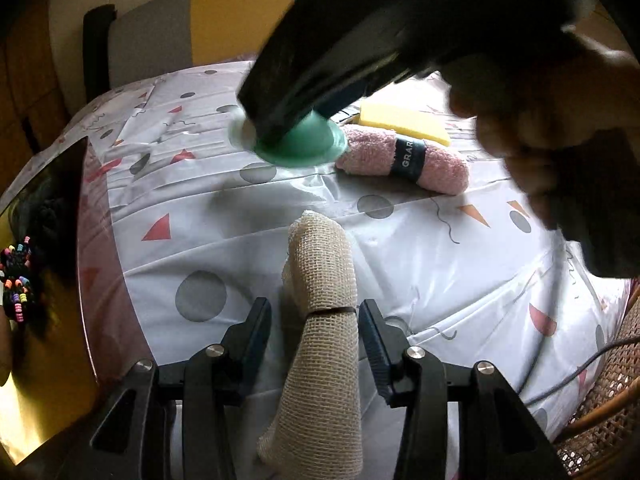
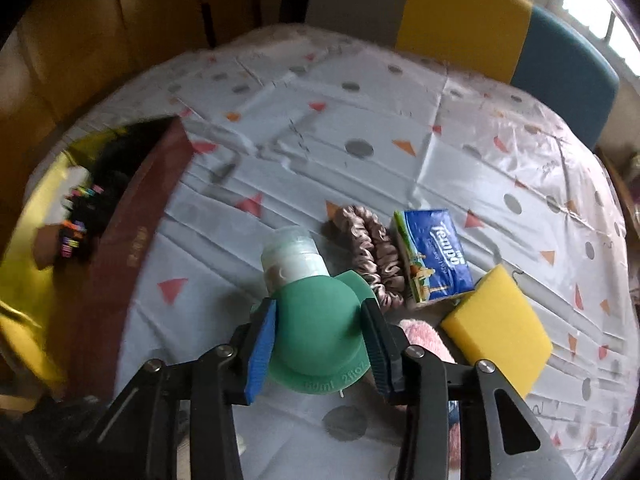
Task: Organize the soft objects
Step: 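Lift the bandage roll with left tool while right grasps the green silicone bottle, then lower the bandage roll into the tray and open left tool while right holds bottle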
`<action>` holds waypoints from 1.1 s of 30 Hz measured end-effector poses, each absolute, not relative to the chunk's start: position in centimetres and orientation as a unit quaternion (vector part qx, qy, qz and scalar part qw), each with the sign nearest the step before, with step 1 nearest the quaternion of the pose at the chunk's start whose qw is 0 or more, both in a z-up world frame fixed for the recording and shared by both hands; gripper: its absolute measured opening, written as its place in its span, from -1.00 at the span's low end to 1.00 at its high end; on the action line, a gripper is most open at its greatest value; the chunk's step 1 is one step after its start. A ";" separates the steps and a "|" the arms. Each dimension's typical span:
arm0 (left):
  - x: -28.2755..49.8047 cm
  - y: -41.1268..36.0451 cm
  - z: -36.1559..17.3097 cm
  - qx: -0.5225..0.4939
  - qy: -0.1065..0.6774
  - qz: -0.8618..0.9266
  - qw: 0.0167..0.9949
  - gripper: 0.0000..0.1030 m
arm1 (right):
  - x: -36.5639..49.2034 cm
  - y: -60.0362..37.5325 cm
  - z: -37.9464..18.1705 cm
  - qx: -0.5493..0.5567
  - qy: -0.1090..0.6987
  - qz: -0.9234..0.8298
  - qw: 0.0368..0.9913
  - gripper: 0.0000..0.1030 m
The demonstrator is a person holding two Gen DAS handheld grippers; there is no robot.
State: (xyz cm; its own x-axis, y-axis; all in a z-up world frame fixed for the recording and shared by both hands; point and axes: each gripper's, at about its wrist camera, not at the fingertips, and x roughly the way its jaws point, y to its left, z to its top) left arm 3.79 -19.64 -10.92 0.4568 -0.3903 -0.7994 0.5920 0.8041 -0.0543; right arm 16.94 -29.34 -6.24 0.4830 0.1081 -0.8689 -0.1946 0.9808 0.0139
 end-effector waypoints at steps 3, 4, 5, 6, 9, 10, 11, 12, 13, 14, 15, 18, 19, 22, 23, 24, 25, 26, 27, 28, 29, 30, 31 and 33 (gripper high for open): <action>3.9 -19.7 -10.9 0.119 0.433 -0.291 0.845 -0.12 | 14.8 -29.4 -4.9 -0.029 0.487 0.096 0.868 -0.17; 3.9 -19.7 -10.8 0.119 0.433 -0.291 0.845 -0.12 | 14.1 -29.5 -4.8 -0.027 0.486 0.096 0.868 -0.17; 3.9 -19.7 -10.8 0.119 0.434 -0.291 0.844 -0.14 | 13.3 -29.6 -4.8 -0.024 0.486 0.094 0.868 -0.17; 3.9 -19.6 -10.8 0.119 0.435 -0.289 0.844 -0.16 | 12.4 -30.0 -5.0 -0.020 0.489 0.088 0.868 -0.17; 4.1 -19.3 -10.7 0.118 0.436 -0.286 0.845 -0.29 | 10.3 -31.6 -6.3 -0.001 0.501 0.063 0.863 -0.17; 4.1 -19.3 -10.7 0.121 0.435 -0.284 0.846 -0.34 | 9.7 -32.3 -6.8 0.009 0.507 0.056 0.860 -0.17; 4.0 -19.3 -10.7 0.124 0.435 -0.283 0.846 -0.38 | 9.1 -33.0 -7.7 0.021 0.517 0.049 0.854 -0.17; 3.9 -19.2 -10.7 0.126 0.434 -0.284 0.846 -0.40 | 8.8 -33.3 -8.3 0.024 0.525 0.046 0.850 -0.17; 3.9 -19.2 -10.7 0.127 0.435 -0.285 0.844 -0.47 | 8.5 -33.4 -9.0 0.023 0.533 0.045 0.845 -0.16; 3.9 -19.1 -10.6 0.127 0.437 -0.286 0.843 -0.55 | 8.3 -33.5 -9.3 0.022 0.531 0.045 0.846 -0.16; 4.0 -19.1 -10.5 0.126 0.438 -0.287 0.842 -0.59 | 8.3 -33.4 -9.1 0.022 0.527 0.046 0.848 -0.16; 4.1 -18.7 -10.3 0.111 0.450 -0.289 0.838 -0.64 | 8.6 -33.2 -9.4 0.024 0.526 0.043 0.849 -0.12; 4.2 -18.5 -10.2 0.104 0.454 -0.291 0.836 -0.64 | 8.6 -33.2 -9.3 0.024 0.524 0.045 0.850 -0.12; 4.2 -18.2 -9.9 0.083 0.463 -0.300 0.830 -0.65 | 8.4 -33.4 -9.3 0.028 0.524 0.046 0.850 -0.12; 4.2 -18.0 -9.6 0.072 0.463 -0.304 0.829 -0.65 | 8.4 -33.3 -9.3 0.029 0.523 0.045 0.851 -0.12; 4.1 -17.8 -9.3 0.066 0.461 -0.308 0.829 -0.65 | 8.3 -33.2 -9.2 0.025 0.523 0.045 0.851 -0.12; 4.0 -17.7 -8.9 0.059 0.458 -0.313 0.830 -0.65 | 8.3 -33.3 -9.2 0.023 0.523 0.046 0.851 -0.12; 3.9 -17.5 -8.4 0.052 0.454 -0.318 0.831 -0.65 | 8.3 -33.3 -9.2 0.024 0.523 0.046 0.851 -0.12; 3.8 -17.4 -8.0 0.046 0.451 -0.322 0.831 -0.65 | 8.4 -33.3 -9.3 0.025 0.523 0.046 0.850 -0.12; 3.7 -17.1 -7.4 0.038 0.448 -0.327 0.831 -0.65 | 8.5 -33.3 -9.4 0.026 0.524 0.046 0.850 -0.12; 3.6 -16.9 -6.8 0.030 0.445 -0.330 0.832 -0.65 | 8.5 -33.4 -9.4 0.029 0.524 0.045 0.850 -0.12; 3.6 -16.7 -6.3 0.025 0.442 -0.331 0.833 -0.65 | 8.5 -33.4 -9.4 0.029 0.524 0.045 0.850 -0.12; 3.5 -16.3 -5.6 0.018 0.439 -0.331 0.835 -0.65 | 8.5 -33.4 -9.4 0.030 0.525 0.045 0.850 -0.12; 3.5 -15.7 -4.6 0.002 0.439 -0.332 0.835 -0.65 | 8.5 -33.5 -9.4 0.033 0.526 0.046 0.849 -0.12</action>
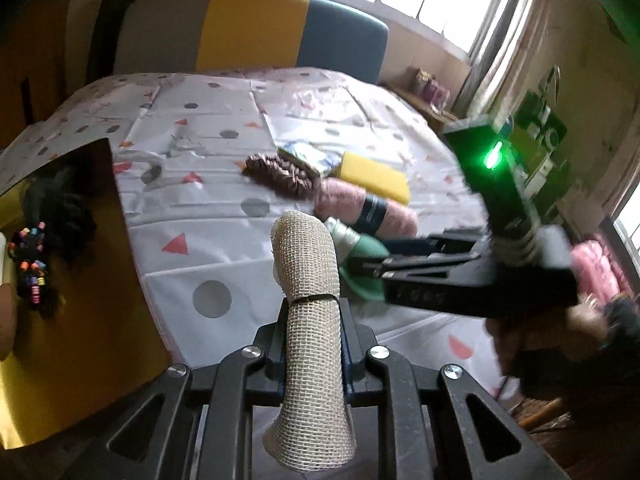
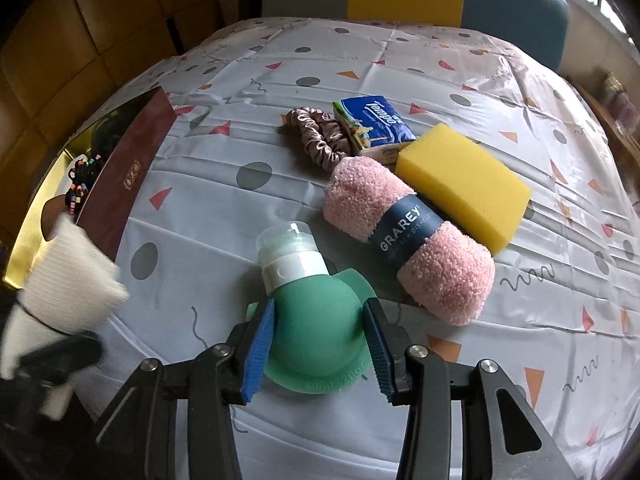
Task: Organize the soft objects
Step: 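Lower the bandage roll into the tray and open left tool while right holds bottle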
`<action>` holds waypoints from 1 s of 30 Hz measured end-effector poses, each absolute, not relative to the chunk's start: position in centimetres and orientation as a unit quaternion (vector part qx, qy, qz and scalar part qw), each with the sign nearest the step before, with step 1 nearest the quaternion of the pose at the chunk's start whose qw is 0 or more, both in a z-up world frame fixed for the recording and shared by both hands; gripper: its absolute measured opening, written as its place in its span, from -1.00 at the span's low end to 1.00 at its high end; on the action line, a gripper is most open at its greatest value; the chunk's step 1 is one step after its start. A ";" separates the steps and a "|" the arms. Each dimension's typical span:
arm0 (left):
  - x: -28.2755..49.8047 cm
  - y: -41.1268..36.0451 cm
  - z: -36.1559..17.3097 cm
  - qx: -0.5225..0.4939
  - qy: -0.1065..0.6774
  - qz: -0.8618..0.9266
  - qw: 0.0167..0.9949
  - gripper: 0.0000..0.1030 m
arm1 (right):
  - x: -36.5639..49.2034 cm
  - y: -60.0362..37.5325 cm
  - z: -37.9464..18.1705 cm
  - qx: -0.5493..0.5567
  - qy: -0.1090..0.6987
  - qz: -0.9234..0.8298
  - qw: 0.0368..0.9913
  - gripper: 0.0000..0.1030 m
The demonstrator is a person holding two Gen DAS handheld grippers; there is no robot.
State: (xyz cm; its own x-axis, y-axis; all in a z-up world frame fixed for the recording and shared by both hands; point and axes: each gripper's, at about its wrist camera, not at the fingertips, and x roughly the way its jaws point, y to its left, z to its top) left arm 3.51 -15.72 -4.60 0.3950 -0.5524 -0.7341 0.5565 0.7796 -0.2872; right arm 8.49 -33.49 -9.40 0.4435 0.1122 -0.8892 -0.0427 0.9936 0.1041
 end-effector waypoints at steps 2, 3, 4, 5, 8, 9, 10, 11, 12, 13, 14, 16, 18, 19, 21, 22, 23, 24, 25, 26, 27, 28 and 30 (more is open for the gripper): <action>3.6 -14.8 -3.3 -0.012 0.432 -0.327 0.840 -0.65 | 8.5 -33.5 -9.4 0.035 0.526 0.046 0.848 -0.11; 3.7 -14.4 -2.8 -0.016 0.430 -0.324 0.843 -0.65 | 8.4 -33.5 -9.4 0.034 0.526 0.046 0.848 -0.11; 4.0 -13.7 -2.1 -0.027 0.428 -0.319 0.845 -0.65 | 8.4 -33.5 -9.4 0.034 0.526 0.046 0.849 -0.11; 4.3 -13.1 -1.6 -0.037 0.426 -0.314 0.848 -0.65 | 8.4 -33.5 -9.3 0.033 0.526 0.045 0.849 -0.11; 6.1 -10.8 -0.5 -0.066 0.424 -0.283 0.858 -0.65 | 8.4 -33.3 -9.3 0.028 0.526 0.044 0.849 -0.11; 6.9 -9.8 -0.3 -0.079 0.427 -0.271 0.859 -0.65 | 8.4 -33.2 -9.3 0.026 0.526 0.044 0.849 -0.10; 7.8 -8.7 -0.3 -0.093 0.430 -0.258 0.860 -0.65 | 8.4 -33.2 -9.3 0.024 0.525 0.044 0.849 -0.10; 9.0 -7.5 -0.4 -0.107 0.434 -0.240 0.862 -0.65 | 8.4 -33.2 -9.3 0.023 0.525 0.044 0.850 -0.10; 9.8 -6.7 -0.7 -0.116 0.438 -0.228 0.862 -0.65 | 8.4 -33.1 -9.3 0.021 0.525 0.043 0.850 -0.10; 10.8 -5.7 -1.1 -0.127 0.445 -0.216 0.860 -0.65 | 8.4 -33.1 -9.3 0.019 0.525 0.043 0.850 -0.10; 11.8 -4.7 -1.5 -0.141 0.453 -0.205 0.856 -0.65 | 8.4 -33.1 -9.3 0.019 0.525 0.044 0.850 -0.10; 13.5 -3.2 -2.9 -0.160 0.476 -0.180 0.846 -0.65 | 8.5 -33.1 -9.3 0.020 0.525 0.044 0.850 -0.10; 14.8 -2.0 -4.6 -0.178 0.504 -0.163 0.830 -0.65 | 8.5 -33.1 -9.4 0.020 0.525 0.044 0.850 -0.10; 15.4 -1.4 -5.7 -0.190 0.520 -0.155 0.819 -0.65 | 8.5 -33.1 -9.4 0.020 0.525 0.044 0.850 -0.10; 15.8 -1.2 -6.8 -0.200 0.534 -0.150 0.808 -0.65 | 8.5 -33.1 -9.4 0.018 0.524 0.044 0.850 -0.10; 16.2 -1.2 -7.2 -0.200 0.538 -0.148 0.805 -0.65 | 8.5 -33.1 -9.4 0.017 0.524 0.044 0.850 -0.10; 16.4 -1.3 -7.5 -0.200 0.542 -0.146 0.803 -0.65 | 8.5 -33.0 -9.4 0.016 0.524 0.044 0.850 -0.09; 16.7 -1.5 -7.8 -0.202 0.543 -0.152 0.801 -0.65 | 8.5 -33.1 -9.4 0.016 0.524 0.044 0.850 -0.09; 17.1 -1.9 -8.0 -0.205 0.544 -0.156 0.799 -0.64 | 8.5 -33.1 -9.4 0.016 0.524 0.044 0.850 -0.09; 17.5 -2.3 -8.3 -0.207 0.545 -0.151 0.798 -0.64 | 8.5 -33.1 -9.3 0.016 0.524 0.044 0.850 -0.09; 18.0 -2.6 -8.6 -0.208 0.546 -0.152 0.797 -0.64 | 8.5 -33.1 -9.3 0.016 0.524 0.044 0.851 -0.09; 18.5 -3.1 -8.8 -0.207 0.548 -0.155 0.795 -0.64 | 8.5 -33.1 -9.3 0.015 0.524 0.044 0.851 -0.09; 19.2 -3.8 -9.4 -0.198 0.553 -0.151 0.795 -0.50 | 8.5 -33.1 -9.3 0.014 0.524 0.043 0.851 -0.09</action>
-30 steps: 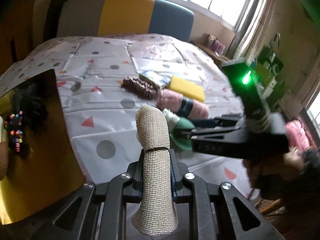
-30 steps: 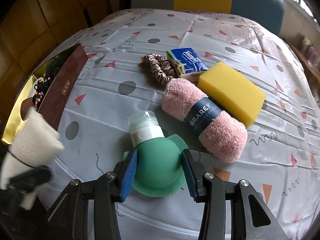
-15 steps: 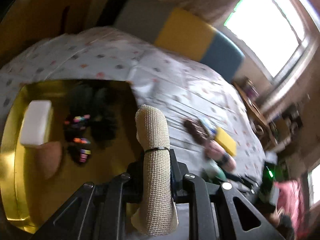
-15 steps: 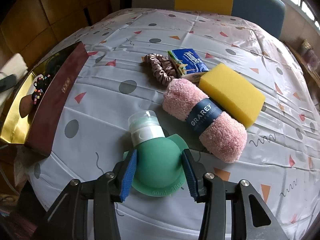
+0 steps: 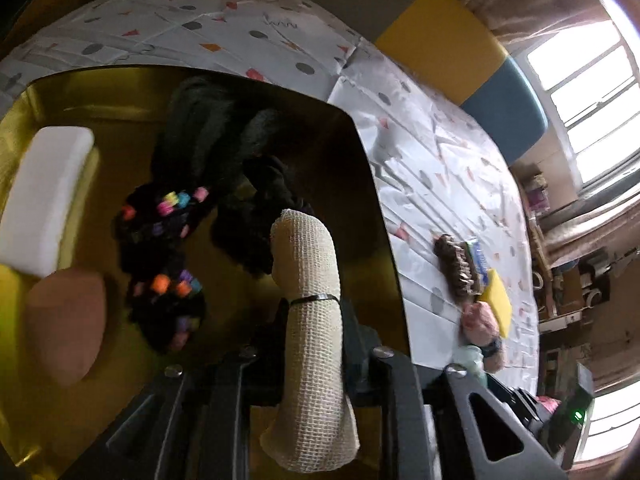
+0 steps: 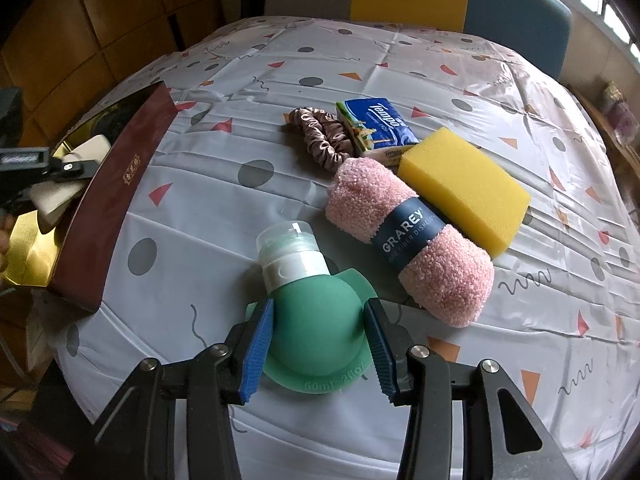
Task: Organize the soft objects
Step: 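Lower the bandage roll into the tray and open left tool while right holds bottle, then carry the green silicone bottle into the gold tray and open the right tool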
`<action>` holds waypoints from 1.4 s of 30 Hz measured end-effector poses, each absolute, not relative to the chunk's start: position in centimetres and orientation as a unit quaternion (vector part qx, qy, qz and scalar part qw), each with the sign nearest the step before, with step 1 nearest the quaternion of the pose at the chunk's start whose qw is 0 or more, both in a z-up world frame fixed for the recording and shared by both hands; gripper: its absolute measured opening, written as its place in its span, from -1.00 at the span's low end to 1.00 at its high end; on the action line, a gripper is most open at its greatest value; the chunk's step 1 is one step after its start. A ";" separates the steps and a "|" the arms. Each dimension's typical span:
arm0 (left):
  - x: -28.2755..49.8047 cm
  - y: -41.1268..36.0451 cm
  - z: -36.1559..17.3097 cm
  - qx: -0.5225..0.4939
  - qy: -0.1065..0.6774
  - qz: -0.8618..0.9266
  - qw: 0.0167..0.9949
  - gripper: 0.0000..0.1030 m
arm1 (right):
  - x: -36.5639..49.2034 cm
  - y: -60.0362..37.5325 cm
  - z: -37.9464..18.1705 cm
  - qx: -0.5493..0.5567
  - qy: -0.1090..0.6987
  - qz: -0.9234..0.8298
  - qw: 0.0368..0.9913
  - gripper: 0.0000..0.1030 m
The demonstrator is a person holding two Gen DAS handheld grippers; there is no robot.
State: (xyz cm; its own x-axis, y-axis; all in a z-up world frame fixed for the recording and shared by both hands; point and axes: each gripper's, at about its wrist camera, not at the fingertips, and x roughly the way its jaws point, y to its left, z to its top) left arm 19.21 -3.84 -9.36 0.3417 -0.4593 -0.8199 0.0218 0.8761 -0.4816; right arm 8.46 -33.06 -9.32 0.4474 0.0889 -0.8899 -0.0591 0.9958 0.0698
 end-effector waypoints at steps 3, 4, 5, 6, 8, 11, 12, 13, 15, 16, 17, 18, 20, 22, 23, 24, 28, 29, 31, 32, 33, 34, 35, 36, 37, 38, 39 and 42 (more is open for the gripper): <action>20.0 -4.9 -10.4 -0.186 0.572 -0.155 0.783 -0.31 | 8.5 -33.0 -9.3 0.012 0.523 0.043 0.851 -0.09; 19.9 -5.0 -10.5 -0.186 0.574 -0.155 0.782 -0.26 | 8.5 -33.0 -9.3 0.011 0.523 0.044 0.851 -0.09; 19.8 -5.0 -10.4 -0.185 0.572 -0.156 0.784 -0.19 | 8.5 -33.0 -9.4 0.011 0.523 0.044 0.851 -0.09; 19.7 -4.8 -10.4 -0.181 0.571 -0.155 0.786 -0.17 | 8.5 -33.0 -9.4 0.010 0.523 0.044 0.851 -0.09; 19.1 -4.4 -9.8 -0.177 0.565 -0.152 0.792 -0.17 | 8.5 -33.0 -9.4 0.010 0.523 0.044 0.851 -0.09; 17.5 -3.8 -8.4 -0.144 0.543 -0.132 0.817 -0.17 | 8.5 -32.9 -9.4 0.006 0.523 0.044 0.851 -0.09; 16.8 -3.7 -7.8 -0.135 0.534 -0.126 0.825 -0.17 | 8.5 -32.9 -9.4 0.005 0.523 0.044 0.851 -0.09; 16.2 -3.5 -7.1 -0.125 0.524 -0.121 0.834 -0.17 | 8.5 -32.9 -9.4 0.005 0.523 0.044 0.851 -0.09; 14.7 -3.5 -5.8 -0.099 0.505 -0.116 0.850 -0.17 | 8.5 -32.8 -9.4 0.002 0.522 0.044 0.852 -0.09; 14.2 -3.5 -5.5 -0.090 0.500 -0.113 0.854 -0.17 | 8.5 -32.8 -9.4 0.000 0.522 0.044 0.852 -0.09; 13.5 -3.5 -5.0 -0.079 0.492 -0.109 0.860 -0.17 | 8.5 -32.7 -9.4 -0.003 0.521 0.043 0.852 -0.09; 12.9 -3.4 -4.7 -0.071 0.484 -0.107 0.866 -0.17 | 8.5 -32.6 -9.4 -0.005 0.521 0.043 0.853 -0.09; 11.4 -3.1 -3.8 -0.053 0.468 -0.109 0.876 -0.17 | 8.5 -32.5 -9.5 -0.010 0.520 0.041 0.853 -0.09; 10.1 -3.2 -3.1 -0.034 0.449 -0.108 0.886 -0.17 | 8.5 -32.5 -9.5 -0.012 0.519 0.042 0.853 -0.09; 9.4 -3.2 -2.8 -0.025 0.441 -0.108 0.891 -0.17 | 8.4 -32.5 -9.5 -0.014 0.519 0.042 0.854 -0.09; 8.8 -3.2 -2.5 -0.020 0.435 -0.107 0.894 -0.17 | 8.4 -32.4 -9.5 -0.018 0.519 0.042 0.854 -0.09; 7.3 -2.9 -1.6 -0.011 0.423 -0.109 0.900 -0.17 | 8.4 -32.3 -9.5 -0.026 0.516 0.042 0.855 -0.10; 7.0 -2.8 -1.5 -0.010 0.421 -0.109 0.901 -0.17 | 8.3 -32.3 -9.5 -0.026 0.516 0.041 0.855 -0.10; 6.5 -2.9 -1.3 -0.005 0.418 -0.108 0.902 -0.17 | 8.3 -32.2 -9.5 -0.027 0.515 0.041 0.856 -0.10; 6.3 -2.9 -1.2 -0.001 0.415 -0.106 0.904 -0.17 | 8.3 -32.2 -9.5 -0.028 0.515 0.040 0.856 -0.11; 6.3 -2.9 -1.0 0.001 0.414 -0.105 0.904 -0.17 | 8.3 -32.1 -9.5 -0.029 0.515 0.040 0.856 -0.11; 6.2 -2.9 -1.0 0.002 0.412 -0.104 0.905 -0.17 | 8.3 -32.1 -9.5 -0.030 0.515 0.039 0.856 -0.12; 6.1 -2.7 -0.9 0.004 0.411 -0.103 0.906 -0.17 | 8.3 -32.1 -9.5 -0.030 0.514 0.038 0.856 -0.12; 5.9 -2.7 -1.0 0.005 0.410 -0.101 0.906 -0.17 | 8.3 -32.1 -9.5 -0.029 0.514 0.037 0.856 -0.13; 5.9 -2.5 -0.9 0.004 0.410 -0.100 0.907 -0.17 | 8.3 -32.1 -9.5 -0.029 0.514 0.037 0.856 -0.13; 5.8 -2.4 -0.9 0.002 0.410 -0.101 0.906 -0.17 | 8.3 -32.0 -9.5 -0.028 0.514 0.035 0.856 -0.13; 5.8 -2.3 -0.9 0.000 0.411 -0.101 0.906 -0.17 | 8.3 -32.0 -9.5 -0.028 0.514 0.034 0.856 -0.14; 5.6 -1.8 -0.9 -0.003 0.413 -0.100 0.905 -0.17 | 8.3 -32.0 -9.5 -0.027 0.515 0.030 0.856 -0.14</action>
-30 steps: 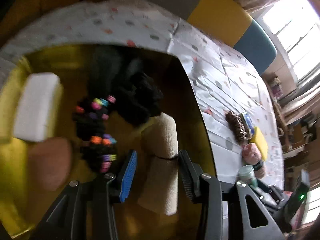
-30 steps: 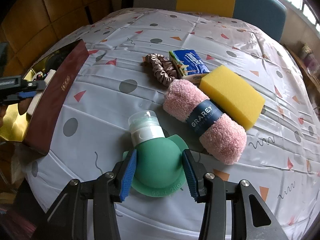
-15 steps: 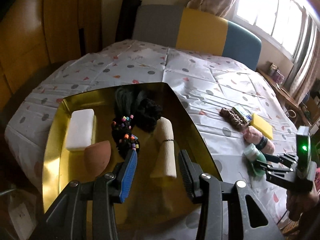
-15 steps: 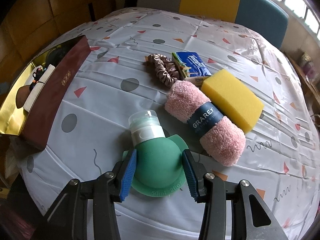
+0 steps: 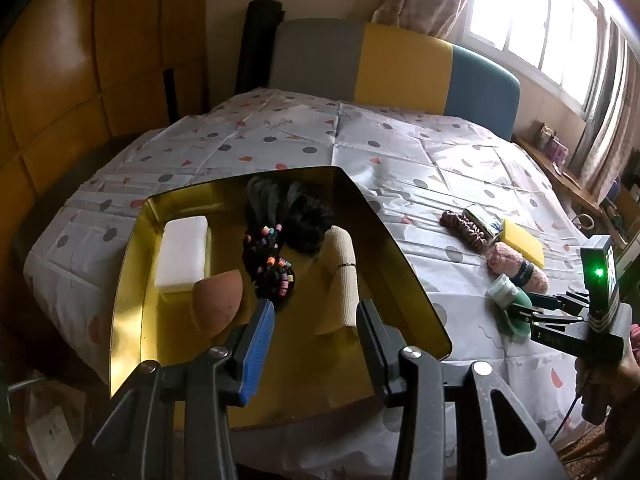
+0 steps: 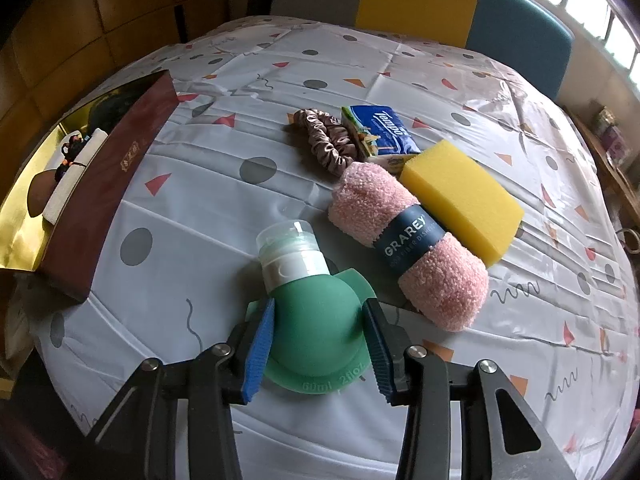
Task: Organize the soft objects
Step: 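Carry the green silicone bottle into the gold tray and open the right tool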
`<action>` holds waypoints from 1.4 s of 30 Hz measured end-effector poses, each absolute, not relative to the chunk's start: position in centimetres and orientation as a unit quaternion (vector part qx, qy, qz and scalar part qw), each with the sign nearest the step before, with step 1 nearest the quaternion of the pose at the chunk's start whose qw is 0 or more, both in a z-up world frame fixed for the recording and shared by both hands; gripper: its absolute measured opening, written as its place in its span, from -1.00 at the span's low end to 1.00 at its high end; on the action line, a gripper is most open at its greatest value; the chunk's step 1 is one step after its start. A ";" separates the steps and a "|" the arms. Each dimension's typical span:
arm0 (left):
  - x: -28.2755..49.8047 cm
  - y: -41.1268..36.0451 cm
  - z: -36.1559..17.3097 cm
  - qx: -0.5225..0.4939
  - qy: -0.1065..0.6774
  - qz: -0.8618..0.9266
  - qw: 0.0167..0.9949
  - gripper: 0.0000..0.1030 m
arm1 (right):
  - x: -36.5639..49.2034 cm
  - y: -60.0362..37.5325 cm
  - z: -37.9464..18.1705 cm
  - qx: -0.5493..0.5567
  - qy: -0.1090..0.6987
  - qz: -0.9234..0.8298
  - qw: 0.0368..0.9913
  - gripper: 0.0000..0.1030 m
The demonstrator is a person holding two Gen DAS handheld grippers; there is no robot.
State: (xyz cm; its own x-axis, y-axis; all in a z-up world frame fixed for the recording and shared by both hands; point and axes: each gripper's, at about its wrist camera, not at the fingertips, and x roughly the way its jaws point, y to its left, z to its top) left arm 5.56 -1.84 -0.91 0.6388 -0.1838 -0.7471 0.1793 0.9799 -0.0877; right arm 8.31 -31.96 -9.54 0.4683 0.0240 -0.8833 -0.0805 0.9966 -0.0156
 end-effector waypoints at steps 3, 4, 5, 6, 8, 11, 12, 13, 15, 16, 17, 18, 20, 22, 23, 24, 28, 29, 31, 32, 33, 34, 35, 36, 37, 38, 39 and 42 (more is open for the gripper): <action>5.5 -1.4 -1.1 -0.008 0.418 -0.099 0.903 -0.17 | 8.2 -31.7 -9.6 -0.033 0.514 0.025 0.857 -0.14; 5.5 -1.2 -1.2 -0.011 0.419 -0.098 0.903 -0.17 | 8.2 -31.6 -9.6 -0.036 0.514 0.023 0.857 -0.14; 5.5 -1.1 -1.2 -0.012 0.420 -0.098 0.902 -0.17 | 8.1 -31.5 -9.6 -0.039 0.514 0.020 0.857 -0.13; 5.5 -1.1 -1.3 -0.012 0.420 -0.098 0.902 -0.17 | 8.1 -31.4 -9.6 -0.039 0.513 0.017 0.857 -0.13; 5.5 -0.7 -1.4 -0.013 0.422 -0.096 0.901 -0.17 | 8.1 -31.3 -9.5 -0.037 0.513 0.012 0.857 -0.14; 5.5 -0.3 -1.6 -0.016 0.424 -0.092 0.901 -0.17 | 8.1 -31.5 -9.3 -0.021 0.514 0.003 0.857 -0.17; 5.5 -0.1 -1.6 -0.016 0.424 -0.091 0.901 -0.17 | 8.1 -31.8 -9.2 -0.007 0.515 0.000 0.857 -0.18; 5.5 0.1 -1.6 -0.018 0.424 -0.089 0.901 -0.17 | 8.1 -32.0 -9.1 0.008 0.516 -0.002 0.856 -0.18; 5.5 0.4 -1.7 -0.021 0.424 -0.087 0.901 -0.17 | 8.1 -32.6 -9.1 0.038 0.518 -0.004 0.854 -0.19; 5.5 0.6 -1.8 -0.021 0.425 -0.086 0.901 -0.17 | 8.1 -32.6 -9.1 0.044 0.519 -0.005 0.854 -0.20; 5.6 0.7 -1.9 -0.024 0.427 -0.084 0.900 -0.17 | 8.0 -32.7 -9.1 0.050 0.518 -0.007 0.854 -0.20; 5.7 0.9 -2.0 -0.028 0.430 -0.083 0.899 -0.17 | 8.0 -32.8 -9.0 0.058 0.518 -0.006 0.853 -0.20; 5.6 1.1 -2.2 -0.030 0.431 -0.082 0.898 -0.17 | 7.8 -32.7 -8.7 0.069 0.516 0.000 0.854 -0.20; 5.7 1.5 -2.3 -0.036 0.434 -0.080 0.897 -0.17 | 7.6 -32.4 -8.1 0.075 0.509 0.003 0.857 -0.20; 5.7 1.8 -2.4 -0.040 0.434 -0.076 0.897 -0.17 | 7.5 -32.1 -7.6 0.081 0.503 0.009 0.860 -0.20; 5.8 2.1 -2.4 -0.042 0.435 -0.073 0.897 -0.17 | 7.5 -31.8 -7.2 0.082 0.499 0.014 0.863 -0.20; 6.0 3.4 -2.3 -0.054 0.432 -0.057 0.898 -0.17 | 7.5 -29.2 -5.1 0.072 0.476 0.049 0.875 -0.20; 6.0 3.9 -2.3 -0.057 0.431 -0.052 0.899 -0.17 | 7.6 -28.4 -4.5 0.069 0.470 0.061 0.878 -0.20; 6.0 4.7 -2.2 -0.062 0.428 -0.042 0.900 -0.17 | 7.8 -26.0 -3.1 0.060 0.455 0.094 0.884 -0.20; 6.1 5.1 -2.2 -0.065 0.428 -0.038 0.901 -0.17 | 7.9 -24.9 -2.6 0.056 0.450 0.109 0.885 -0.20; 6.1 5.5 -2.2 -0.068 0.428 -0.033 0.901 -0.17 | 8.0 -23.4 -2.0 0.049 0.442 0.130 0.886 -0.20; 6.1 5.9 -2.2 -0.071 0.428 -0.029 0.901 -0.17 | 8.1 -22.1 -1.5 0.043 0.437 0.144 0.887 -0.20; 6.2 6.3 -2.2 -0.074 0.428 -0.024 0.901 -0.17 | 8.2 -20.2 -1.0 0.034 0.432 0.169 0.886 -0.19; 6.2 6.7 -2.3 -0.078 0.428 -0.019 0.900 -0.17 | 8.3 -19.0 -0.7 0.030 0.430 0.185 0.883 -0.19; 6.2 7.0 -2.2 -0.081 0.428 -0.015 0.900 -0.17 | 8.5 -17.7 -0.5 0.025 0.428 0.200 0.881 -0.19; 6.2 7.4 -2.2 -0.085 0.427 -0.012 0.900 -0.17 | 8.6 -16.1 -0.5 0.017 0.428 0.216 0.877 -0.19; 6.2 7.7 -2.2 -0.088 0.427 -0.009 0.900 -0.17 | 8.8 -14.3 -0.7 0.009 0.431 0.235 0.871 -0.18; 6.2 8.3 -2.1 -0.092 0.425 -0.004 0.900 -0.17 | 9.4 -9.7 -2.0 -0.024 0.443 0.271 0.854 -0.18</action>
State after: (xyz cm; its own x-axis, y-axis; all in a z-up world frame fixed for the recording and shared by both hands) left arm 6.18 8.28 -2.11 0.6381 -0.0845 -0.7653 -0.0716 0.9831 -0.1682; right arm 9.41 -9.70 -2.03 0.4603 0.4419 -0.7700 -0.4846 0.8518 0.1991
